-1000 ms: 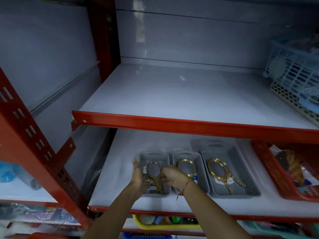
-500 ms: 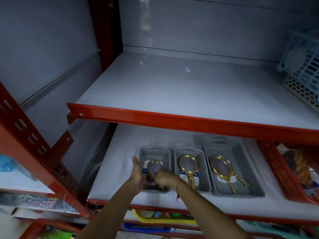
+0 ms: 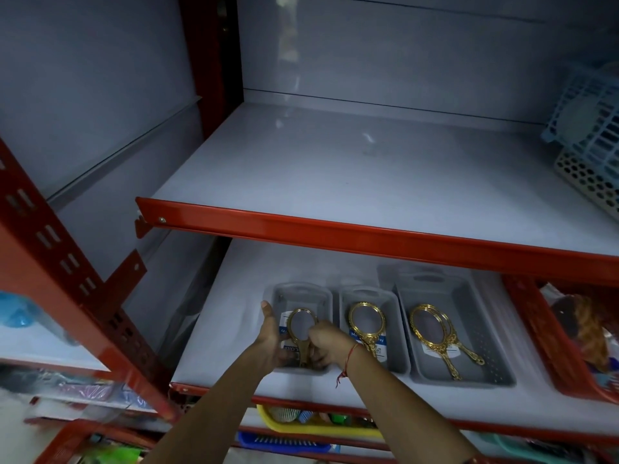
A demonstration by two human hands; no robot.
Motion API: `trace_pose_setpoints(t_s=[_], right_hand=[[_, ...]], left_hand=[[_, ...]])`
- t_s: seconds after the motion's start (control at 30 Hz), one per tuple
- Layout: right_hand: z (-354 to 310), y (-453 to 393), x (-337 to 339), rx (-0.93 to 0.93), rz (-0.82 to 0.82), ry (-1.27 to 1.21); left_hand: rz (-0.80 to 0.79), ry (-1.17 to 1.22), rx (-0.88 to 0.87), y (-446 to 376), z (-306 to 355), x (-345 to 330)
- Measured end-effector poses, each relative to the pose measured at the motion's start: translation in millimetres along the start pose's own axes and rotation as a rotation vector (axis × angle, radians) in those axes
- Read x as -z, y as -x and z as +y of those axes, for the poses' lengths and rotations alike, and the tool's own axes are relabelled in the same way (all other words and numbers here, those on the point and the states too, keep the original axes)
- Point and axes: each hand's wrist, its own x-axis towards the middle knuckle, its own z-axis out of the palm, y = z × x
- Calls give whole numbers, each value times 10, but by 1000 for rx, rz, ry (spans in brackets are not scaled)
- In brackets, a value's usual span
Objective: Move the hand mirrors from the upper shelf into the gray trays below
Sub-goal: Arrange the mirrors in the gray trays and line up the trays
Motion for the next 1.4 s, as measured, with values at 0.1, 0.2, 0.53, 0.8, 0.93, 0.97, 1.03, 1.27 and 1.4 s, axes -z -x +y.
trace_pose_setpoints(t_s=[0.1, 0.2, 0.53, 0.8, 0.93, 0.97, 1.03, 1.27, 1.4], right_hand=[[17, -15, 4, -47, -54, -39], [38, -41, 10, -97, -88, -67], [77, -79, 9, -143, -125, -226], [135, -35, 135, -109, -173, -313], [216, 143, 430, -45, -219, -466], [261, 190, 531, -27, -222, -515], [346, 286, 736, -7, -212, -590], [814, 416, 1239, -55, -73, -804], [934, 377, 1325, -72, -50, -809]], left_hand=[[-2, -66, 5, -4, -9, -10], [22, -98, 19, -22, -10, -36], [4, -192, 55, -113, -6, 34], [-12, -236, 36, -97, -5, 54], [-63, -235, -5, -38, 43, 96], [-101, -208, -4, -16, 58, 86], [-185, -163, 7, 42, 93, 17], [-339, -105, 68, 181, -18, -606], [-308, -159, 82, 62, -169, -842]])
